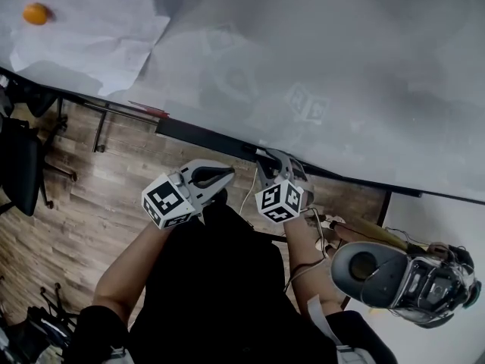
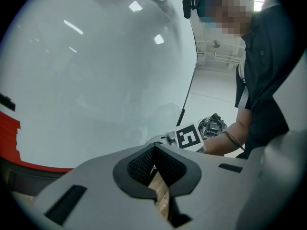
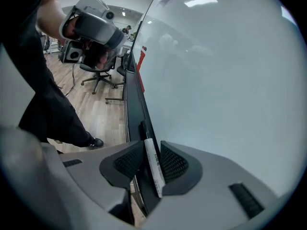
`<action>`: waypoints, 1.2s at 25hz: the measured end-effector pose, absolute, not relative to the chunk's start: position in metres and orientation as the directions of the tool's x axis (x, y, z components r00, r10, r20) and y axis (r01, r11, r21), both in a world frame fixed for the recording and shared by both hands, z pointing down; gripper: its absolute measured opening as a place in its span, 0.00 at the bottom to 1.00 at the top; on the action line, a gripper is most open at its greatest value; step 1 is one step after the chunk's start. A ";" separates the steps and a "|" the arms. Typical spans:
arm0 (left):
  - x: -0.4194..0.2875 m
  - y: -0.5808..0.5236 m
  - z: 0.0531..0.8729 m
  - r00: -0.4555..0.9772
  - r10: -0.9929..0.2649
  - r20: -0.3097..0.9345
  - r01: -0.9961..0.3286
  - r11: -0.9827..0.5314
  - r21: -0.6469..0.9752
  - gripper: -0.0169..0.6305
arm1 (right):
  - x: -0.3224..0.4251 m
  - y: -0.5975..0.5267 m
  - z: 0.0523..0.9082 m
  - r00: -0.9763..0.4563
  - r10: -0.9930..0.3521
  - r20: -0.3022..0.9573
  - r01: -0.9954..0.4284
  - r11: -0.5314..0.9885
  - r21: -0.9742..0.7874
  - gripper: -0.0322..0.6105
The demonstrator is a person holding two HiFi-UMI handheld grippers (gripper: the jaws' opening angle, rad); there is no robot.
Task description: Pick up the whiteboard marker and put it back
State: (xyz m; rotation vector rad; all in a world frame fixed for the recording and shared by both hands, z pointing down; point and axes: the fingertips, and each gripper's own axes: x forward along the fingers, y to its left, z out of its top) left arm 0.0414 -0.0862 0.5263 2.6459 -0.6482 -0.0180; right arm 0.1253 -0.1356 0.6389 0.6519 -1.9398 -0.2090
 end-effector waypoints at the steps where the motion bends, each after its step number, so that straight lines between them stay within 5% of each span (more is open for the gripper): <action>1: 0.041 -0.086 0.526 0.892 -0.445 0.083 -0.439 -0.806 0.398 0.04 | 0.125 -0.136 0.640 -0.317 -0.529 0.787 -0.348 0.837 0.423 0.24; 30: 0.035 -0.082 0.525 0.884 -0.460 0.084 -0.456 -0.804 0.381 0.04 | 0.124 -0.138 0.645 -0.288 -0.564 0.774 -0.310 0.819 0.482 0.16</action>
